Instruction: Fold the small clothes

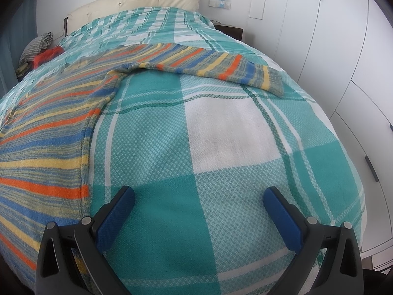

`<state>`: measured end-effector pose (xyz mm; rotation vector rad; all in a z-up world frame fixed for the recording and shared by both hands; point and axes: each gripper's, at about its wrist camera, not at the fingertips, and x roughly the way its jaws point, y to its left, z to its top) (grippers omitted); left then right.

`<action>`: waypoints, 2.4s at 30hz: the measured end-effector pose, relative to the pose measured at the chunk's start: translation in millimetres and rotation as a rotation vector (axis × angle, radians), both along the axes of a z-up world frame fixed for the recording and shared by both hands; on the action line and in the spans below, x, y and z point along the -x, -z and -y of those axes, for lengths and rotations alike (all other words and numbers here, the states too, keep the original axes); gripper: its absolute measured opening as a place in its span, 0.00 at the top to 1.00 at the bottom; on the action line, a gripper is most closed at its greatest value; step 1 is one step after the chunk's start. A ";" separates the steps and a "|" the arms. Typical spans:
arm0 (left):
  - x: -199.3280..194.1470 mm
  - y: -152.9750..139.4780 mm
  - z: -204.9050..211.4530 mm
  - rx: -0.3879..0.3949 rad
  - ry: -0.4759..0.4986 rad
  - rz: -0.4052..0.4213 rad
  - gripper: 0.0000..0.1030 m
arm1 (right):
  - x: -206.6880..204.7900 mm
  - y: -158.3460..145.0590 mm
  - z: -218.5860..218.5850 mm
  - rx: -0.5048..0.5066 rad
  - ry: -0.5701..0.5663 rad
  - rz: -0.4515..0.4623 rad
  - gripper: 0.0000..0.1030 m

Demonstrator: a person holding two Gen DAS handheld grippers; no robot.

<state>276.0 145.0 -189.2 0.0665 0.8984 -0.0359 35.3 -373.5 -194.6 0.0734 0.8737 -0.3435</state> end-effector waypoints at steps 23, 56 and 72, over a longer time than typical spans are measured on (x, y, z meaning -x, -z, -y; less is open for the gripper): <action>1.6 0.4 2.8 -0.011 0.002 0.002 0.00 | -6.1 1.9 -0.5 0.003 -0.001 0.011 0.00; 2.1 0.1 2.7 -0.012 0.002 0.002 0.00 | -5.3 2.2 -1.1 0.001 0.000 0.014 0.00; 2.0 0.1 2.8 -0.011 0.002 0.001 0.00 | -3.1 1.4 -2.7 0.001 -0.002 0.015 0.00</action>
